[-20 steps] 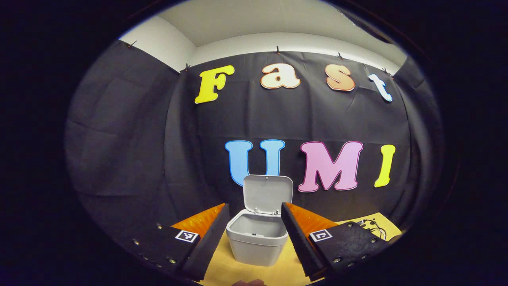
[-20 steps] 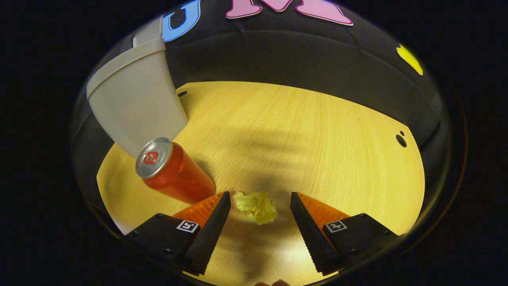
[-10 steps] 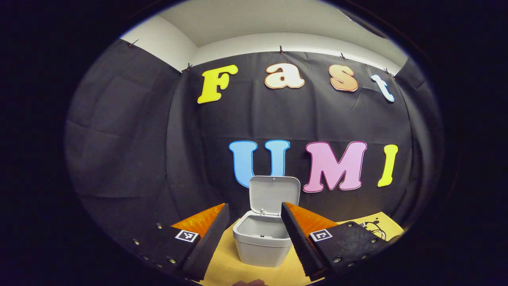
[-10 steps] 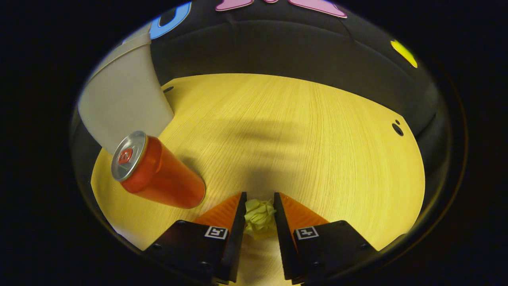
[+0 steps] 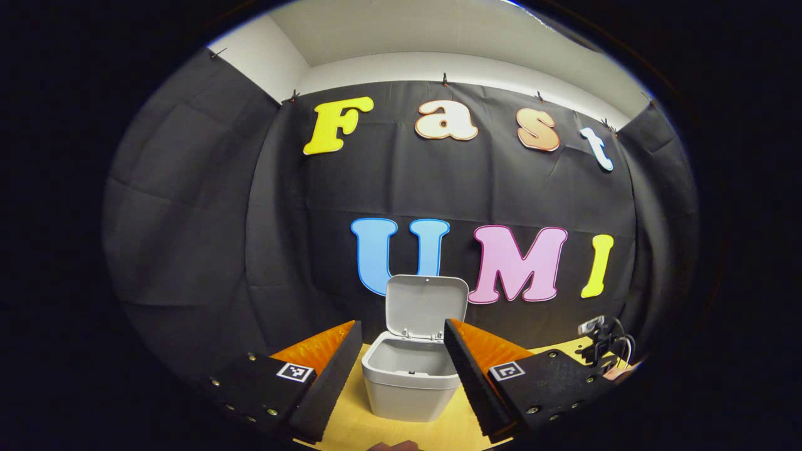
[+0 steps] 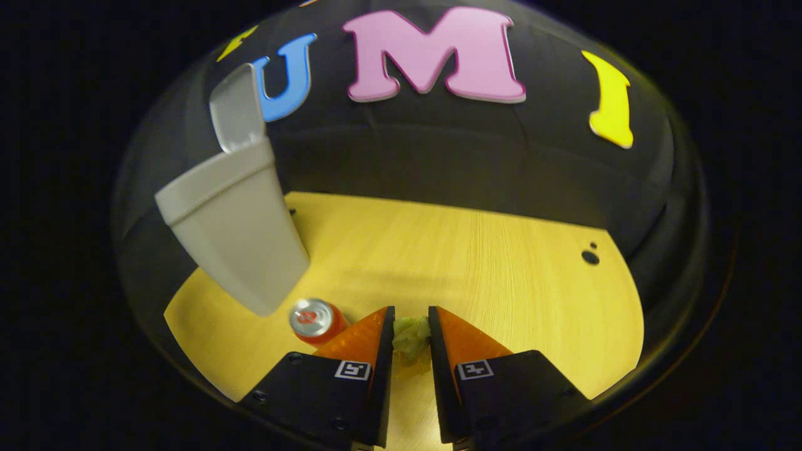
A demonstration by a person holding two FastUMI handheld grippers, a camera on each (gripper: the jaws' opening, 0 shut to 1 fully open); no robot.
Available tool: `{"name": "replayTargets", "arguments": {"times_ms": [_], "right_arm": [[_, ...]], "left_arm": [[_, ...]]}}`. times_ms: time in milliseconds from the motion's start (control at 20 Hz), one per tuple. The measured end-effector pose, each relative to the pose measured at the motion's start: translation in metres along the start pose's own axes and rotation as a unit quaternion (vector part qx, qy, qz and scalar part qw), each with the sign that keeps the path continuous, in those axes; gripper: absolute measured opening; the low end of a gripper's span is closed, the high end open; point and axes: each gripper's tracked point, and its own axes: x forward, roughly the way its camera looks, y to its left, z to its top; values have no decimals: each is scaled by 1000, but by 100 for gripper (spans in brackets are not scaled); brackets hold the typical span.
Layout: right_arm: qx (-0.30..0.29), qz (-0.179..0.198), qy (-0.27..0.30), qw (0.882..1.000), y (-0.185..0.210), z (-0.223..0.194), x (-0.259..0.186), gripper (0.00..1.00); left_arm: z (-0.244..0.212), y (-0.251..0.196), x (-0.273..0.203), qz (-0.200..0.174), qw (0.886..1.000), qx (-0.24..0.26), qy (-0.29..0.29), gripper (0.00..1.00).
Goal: Press the lid of the desktop garbage bin to open it, pick up the crumpled paper on the desktop and throw it into the bin, then pick up the pop can on the desktop and drop it into the bin, and finally close the garbage bin lid.
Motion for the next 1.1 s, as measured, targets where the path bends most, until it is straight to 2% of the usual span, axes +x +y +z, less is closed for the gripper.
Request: {"name": "replayTargets", "arguments": {"times_ms": [100,250,350,450,600,750,850,900,950,1000,1050,1100], "right_arm": [[-21,23,-67,997,30,59,-20,35],[-52,67,-150,985,80,135,-46,35],[-56,102,-178,977,113,167,-58,35],[-64,126,-195,971,160,192,-53,35],[-68,160,-211,962,218,211,-44,35],[-85,184,-199,959,265,208,-5,35],[-107,161,-138,971,264,178,32,35],[-94,165,-115,975,267,165,42,36],[-75,171,-107,976,271,162,45,36],[-65,170,-105,978,270,160,47,42],[-62,165,-110,978,268,160,48,38],[-63,164,-118,977,269,161,46,59]], "left_arm": [[-1,4,-1,-6,1000,-6,-1,87],[1,16,-6,-8,1000,-3,-8,87],[1,25,-12,-5,1000,4,-6,87],[2,34,-19,-3,1000,5,-8,87],[-8,38,-26,-5,1000,-8,6,87],[-12,37,-28,-12,1000,-13,9,87],[-14,35,-32,-23,1000,-13,13,87],[-14,36,-32,-25,1000,-10,16,87],[-16,38,-31,-26,999,-7,17,87],[-19,39,-31,-28,999,-9,20,87],[-24,38,-31,-32,999,-12,26,87],[-28,38,-32,-34,999,-15,30,87]]}}
